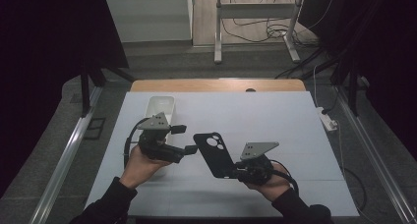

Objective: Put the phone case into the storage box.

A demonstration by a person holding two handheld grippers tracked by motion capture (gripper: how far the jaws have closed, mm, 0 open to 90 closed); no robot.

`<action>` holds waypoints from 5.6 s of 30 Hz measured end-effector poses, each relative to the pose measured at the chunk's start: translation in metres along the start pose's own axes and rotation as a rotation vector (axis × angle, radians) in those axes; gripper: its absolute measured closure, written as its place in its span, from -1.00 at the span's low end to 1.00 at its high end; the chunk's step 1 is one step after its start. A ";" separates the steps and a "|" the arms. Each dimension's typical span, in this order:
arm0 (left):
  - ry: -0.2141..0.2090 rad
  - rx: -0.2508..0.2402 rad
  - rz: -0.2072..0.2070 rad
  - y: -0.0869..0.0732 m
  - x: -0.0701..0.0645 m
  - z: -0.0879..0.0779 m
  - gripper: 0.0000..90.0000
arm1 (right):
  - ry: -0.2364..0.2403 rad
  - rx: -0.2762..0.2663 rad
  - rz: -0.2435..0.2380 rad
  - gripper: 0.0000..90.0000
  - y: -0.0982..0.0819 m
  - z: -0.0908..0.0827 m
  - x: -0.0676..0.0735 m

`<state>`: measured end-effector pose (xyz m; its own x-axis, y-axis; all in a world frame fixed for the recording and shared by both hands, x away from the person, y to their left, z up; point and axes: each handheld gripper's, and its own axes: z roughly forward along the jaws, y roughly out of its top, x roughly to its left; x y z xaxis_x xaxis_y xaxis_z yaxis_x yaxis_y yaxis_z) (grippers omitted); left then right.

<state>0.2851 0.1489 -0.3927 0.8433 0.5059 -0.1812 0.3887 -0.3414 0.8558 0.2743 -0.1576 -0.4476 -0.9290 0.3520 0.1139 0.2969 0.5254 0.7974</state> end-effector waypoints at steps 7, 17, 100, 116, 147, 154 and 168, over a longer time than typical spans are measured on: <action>-0.037 -0.022 -0.023 0.000 -0.001 0.000 0.03 | 0.009 -0.006 -0.003 0.87 0.001 0.001 0.001; -0.077 -0.030 -0.025 0.000 -0.001 -0.001 0.48 | 0.009 -0.006 -0.015 0.87 0.002 0.002 0.003; 0.061 0.004 -0.037 0.013 0.025 -0.059 0.83 | -0.302 0.110 0.168 -1.00 -0.040 -0.050 -0.003; 0.137 -0.008 -0.063 0.011 0.043 -0.090 0.83 | -0.392 0.099 0.234 -1.00 -0.065 -0.075 -0.009; 0.279 0.014 -0.070 0.000 0.071 -0.137 0.83 | -0.487 0.035 0.327 -1.00 -0.084 -0.103 -0.010; 0.297 0.028 -0.063 -0.005 0.082 -0.136 0.83 | -0.490 0.034 0.333 -1.00 -0.085 -0.104 -0.010; 0.309 0.050 -0.046 -0.010 0.099 -0.119 0.83 | -0.488 0.035 0.337 -1.00 -0.085 -0.104 -0.011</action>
<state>0.3203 0.2971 -0.3613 0.6748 0.7358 -0.0568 0.4480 -0.3473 0.8238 0.2360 -0.2865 -0.4547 -0.5755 0.8152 0.0652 0.5728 0.3448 0.7437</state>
